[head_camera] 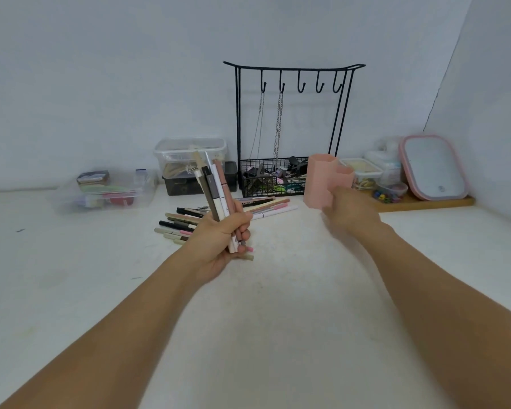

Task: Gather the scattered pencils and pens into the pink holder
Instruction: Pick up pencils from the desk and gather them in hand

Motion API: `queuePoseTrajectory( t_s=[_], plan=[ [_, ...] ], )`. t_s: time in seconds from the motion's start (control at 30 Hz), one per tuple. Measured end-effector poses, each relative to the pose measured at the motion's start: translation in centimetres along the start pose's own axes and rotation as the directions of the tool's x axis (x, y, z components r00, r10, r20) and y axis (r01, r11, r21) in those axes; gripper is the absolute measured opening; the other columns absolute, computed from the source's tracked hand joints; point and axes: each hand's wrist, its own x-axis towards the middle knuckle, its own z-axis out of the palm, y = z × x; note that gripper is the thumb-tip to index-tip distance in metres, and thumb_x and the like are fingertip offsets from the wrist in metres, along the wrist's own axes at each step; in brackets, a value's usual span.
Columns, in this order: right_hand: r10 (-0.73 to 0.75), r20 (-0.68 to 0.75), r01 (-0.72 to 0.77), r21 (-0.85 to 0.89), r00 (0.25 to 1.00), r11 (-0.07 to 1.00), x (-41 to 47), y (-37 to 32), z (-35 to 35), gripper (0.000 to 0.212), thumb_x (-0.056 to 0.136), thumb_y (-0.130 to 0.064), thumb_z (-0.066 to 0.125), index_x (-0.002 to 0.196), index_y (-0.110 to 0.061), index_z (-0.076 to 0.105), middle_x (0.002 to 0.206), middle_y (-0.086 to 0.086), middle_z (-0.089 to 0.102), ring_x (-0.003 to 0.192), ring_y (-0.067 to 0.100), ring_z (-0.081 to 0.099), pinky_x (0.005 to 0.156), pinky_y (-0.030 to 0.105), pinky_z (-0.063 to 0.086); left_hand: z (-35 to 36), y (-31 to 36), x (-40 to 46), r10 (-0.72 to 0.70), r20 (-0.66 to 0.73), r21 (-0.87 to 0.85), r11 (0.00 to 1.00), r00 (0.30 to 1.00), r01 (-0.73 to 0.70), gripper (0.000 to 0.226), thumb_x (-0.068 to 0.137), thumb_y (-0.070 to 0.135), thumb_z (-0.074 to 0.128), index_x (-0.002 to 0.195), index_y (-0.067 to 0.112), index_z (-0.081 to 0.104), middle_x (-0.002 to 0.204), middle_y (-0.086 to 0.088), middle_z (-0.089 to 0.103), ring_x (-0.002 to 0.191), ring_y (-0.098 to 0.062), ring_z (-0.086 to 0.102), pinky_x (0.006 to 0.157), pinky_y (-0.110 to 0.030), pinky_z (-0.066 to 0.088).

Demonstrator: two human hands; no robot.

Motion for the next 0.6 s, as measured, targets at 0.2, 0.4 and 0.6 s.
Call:
queuePoseTrajectory(
  t_s=[0.2,0.4,0.6],
  plan=[
    [-0.032,0.237,0.071,-0.158,0.971,0.985,-4.2,-2.4,-4.6,0.016,0.085,-0.020,0.064,0.075,-0.019,0.051,0.073,-0.003,0.053,0.079,0.026,0.056,0.066,0.027,0.043,0.5,-0.2,-0.3,-0.015,0.074,-0.003,1.000,0.997,0.015,0.018,0.093,0.007,0.070,0.085,0.019,0.059,0.065,-0.003,0.051,0.057,-0.014,0.053,0.061,-0.034,0.057],
    [-0.151,0.070,0.108,0.419,0.986,0.902,-8.9,-8.0,-8.3,0.070,0.074,-0.067,0.071,0.109,-0.007,0.069,0.100,0.008,0.072,0.092,0.023,0.070,0.082,0.037,0.055,1.1,-0.3,-0.8,0.065,0.086,0.167,0.983,0.994,-0.079,0.021,0.092,-0.001,0.066,0.084,0.014,0.054,0.064,-0.005,0.044,0.053,-0.016,0.044,0.050,-0.027,0.032],
    [-0.250,0.221,-0.097,0.899,0.943,0.428,-9.6,-13.9,-6.0,0.037,0.071,-0.029,0.089,0.098,-0.011,0.071,0.090,-0.001,0.077,0.079,0.008,0.072,0.072,0.019,0.057,2.4,-0.7,-1.9,0.093,0.151,0.327,0.935,0.984,-0.139,0.018,0.091,-0.015,0.056,0.092,0.003,0.052,0.061,-0.007,0.045,0.052,-0.015,0.044,0.047,-0.027,0.036]
  ],
)
